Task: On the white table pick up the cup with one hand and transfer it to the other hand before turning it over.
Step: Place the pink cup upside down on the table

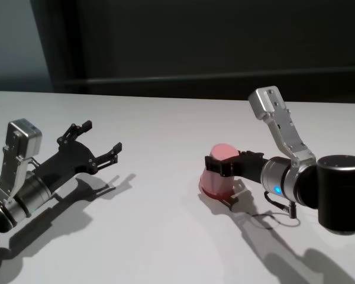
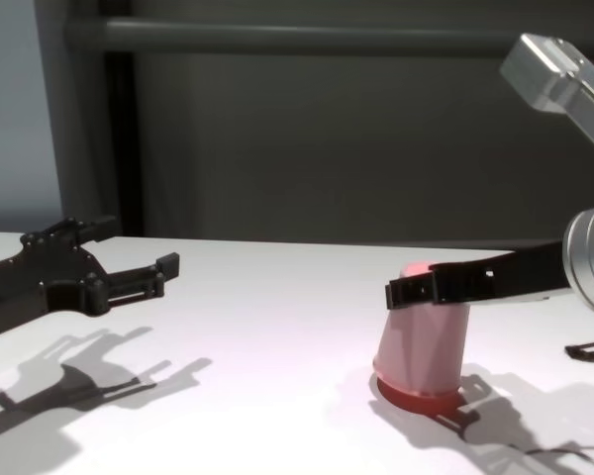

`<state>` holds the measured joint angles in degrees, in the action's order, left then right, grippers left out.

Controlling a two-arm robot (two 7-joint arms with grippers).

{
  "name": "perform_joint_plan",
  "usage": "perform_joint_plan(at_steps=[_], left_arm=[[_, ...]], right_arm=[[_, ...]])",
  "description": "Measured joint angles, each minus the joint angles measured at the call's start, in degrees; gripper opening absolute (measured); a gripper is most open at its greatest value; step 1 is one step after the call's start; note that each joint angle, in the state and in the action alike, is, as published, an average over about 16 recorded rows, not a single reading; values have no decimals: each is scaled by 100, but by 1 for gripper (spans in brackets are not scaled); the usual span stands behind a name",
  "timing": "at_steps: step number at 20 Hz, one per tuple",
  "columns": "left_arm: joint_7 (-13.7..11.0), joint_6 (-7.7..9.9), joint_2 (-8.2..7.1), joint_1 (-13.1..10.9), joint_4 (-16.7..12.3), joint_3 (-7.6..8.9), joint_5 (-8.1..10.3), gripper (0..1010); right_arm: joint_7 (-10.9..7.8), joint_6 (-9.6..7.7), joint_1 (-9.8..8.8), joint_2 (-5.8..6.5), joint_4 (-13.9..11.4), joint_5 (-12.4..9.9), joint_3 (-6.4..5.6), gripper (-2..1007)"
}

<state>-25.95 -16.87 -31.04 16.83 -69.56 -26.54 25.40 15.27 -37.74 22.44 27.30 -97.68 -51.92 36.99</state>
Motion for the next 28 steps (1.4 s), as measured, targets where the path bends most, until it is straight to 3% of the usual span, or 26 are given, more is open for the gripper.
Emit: perform_joint_plan(at_steps=[14,28], left_arm=[[0,0,0,0,0,0,0,1001],[0,0,0,0,0,0,0,1001]], right_arm=[[0,15,6,7,-11,-11,0,765],[0,21,8,9,-17,-14,0,960]])
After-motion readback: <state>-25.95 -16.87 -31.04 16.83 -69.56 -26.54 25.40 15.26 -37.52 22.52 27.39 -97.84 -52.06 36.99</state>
